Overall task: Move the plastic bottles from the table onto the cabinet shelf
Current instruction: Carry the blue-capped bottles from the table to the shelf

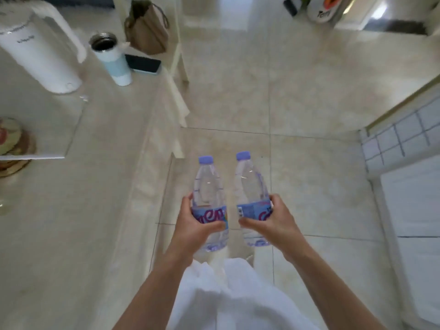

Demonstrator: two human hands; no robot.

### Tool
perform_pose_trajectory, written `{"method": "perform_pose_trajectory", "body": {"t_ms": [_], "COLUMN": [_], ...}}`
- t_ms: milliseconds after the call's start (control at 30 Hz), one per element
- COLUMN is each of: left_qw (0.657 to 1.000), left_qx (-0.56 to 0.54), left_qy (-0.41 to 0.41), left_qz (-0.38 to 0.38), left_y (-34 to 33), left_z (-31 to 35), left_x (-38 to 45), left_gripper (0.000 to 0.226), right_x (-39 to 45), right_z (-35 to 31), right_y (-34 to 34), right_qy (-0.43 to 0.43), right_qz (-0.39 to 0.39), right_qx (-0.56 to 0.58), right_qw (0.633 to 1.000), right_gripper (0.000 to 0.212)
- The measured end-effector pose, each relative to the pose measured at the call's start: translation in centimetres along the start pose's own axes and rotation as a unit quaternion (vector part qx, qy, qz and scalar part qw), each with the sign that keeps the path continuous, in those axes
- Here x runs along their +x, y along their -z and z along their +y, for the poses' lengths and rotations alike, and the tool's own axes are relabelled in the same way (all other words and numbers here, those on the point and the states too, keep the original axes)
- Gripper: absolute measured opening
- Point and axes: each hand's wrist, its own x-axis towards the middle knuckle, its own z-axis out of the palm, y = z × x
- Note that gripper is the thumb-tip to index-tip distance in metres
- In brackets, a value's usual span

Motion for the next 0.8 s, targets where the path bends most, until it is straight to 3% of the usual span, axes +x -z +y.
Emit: {"method": "perform_pose_trajectory", "body": {"t_ms": [267,433,800], "left_qw": [0.985,0.964,0.875], "left_qx": [0.082,0.14,0.29], "left_qy": [0.007,0.002,-0.017], "left_qz": [-0.151,-0.226,-0.386], "left_y": [-18.3,-26.4,-43.9], "left_z": [2.0,2.9,5.9], "left_x": [1.0,1.3,4.3], "left_gripper": [0.087,0.089,0.083], "right_x": [-0.8,-1.0,0.8], "right_z": [8.3,12.6,18.5], "right_y": [15.0,20.7,30.8], "right_qy": [-0.054,-0.101,-0.201], "right_qz": [0.135,0.217,0.381], "right_qx": [0.088,0.158,0.265], "right_qw": [0.985,0.958,0.863], "right_gripper": [0.067,0.075,0.068]}}
